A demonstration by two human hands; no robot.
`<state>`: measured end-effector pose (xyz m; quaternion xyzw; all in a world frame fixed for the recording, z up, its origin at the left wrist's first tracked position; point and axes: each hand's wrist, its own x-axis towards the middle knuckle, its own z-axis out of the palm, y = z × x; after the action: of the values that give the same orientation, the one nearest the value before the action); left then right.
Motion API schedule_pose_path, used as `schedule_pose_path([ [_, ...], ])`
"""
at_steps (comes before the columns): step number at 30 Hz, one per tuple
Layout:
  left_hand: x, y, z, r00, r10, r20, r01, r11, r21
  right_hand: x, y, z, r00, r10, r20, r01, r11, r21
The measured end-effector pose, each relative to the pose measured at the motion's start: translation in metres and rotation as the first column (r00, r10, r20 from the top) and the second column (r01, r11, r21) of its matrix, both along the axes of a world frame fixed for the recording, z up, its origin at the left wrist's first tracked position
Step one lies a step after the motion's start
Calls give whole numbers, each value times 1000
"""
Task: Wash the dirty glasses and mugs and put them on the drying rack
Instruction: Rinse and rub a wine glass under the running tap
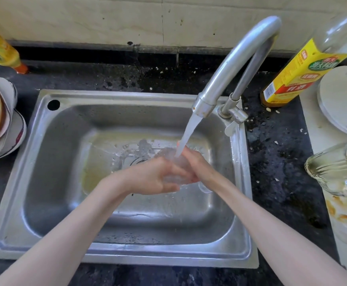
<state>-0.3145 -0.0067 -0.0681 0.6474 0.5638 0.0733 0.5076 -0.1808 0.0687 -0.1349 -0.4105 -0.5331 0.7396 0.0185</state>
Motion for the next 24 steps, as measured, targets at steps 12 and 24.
schedule_pose_path([
  [12, 2, -1, -8, 853, 521, -32, -499, 831, 246, 2, -8, 14, 990, -17, -142, 19, 1000, 13],
  [24, -4, 5, -1, 876, 477, -68, -445, 855, 268, 1, -7, 4, 996, -23, -87, 31, 995, 95],
])
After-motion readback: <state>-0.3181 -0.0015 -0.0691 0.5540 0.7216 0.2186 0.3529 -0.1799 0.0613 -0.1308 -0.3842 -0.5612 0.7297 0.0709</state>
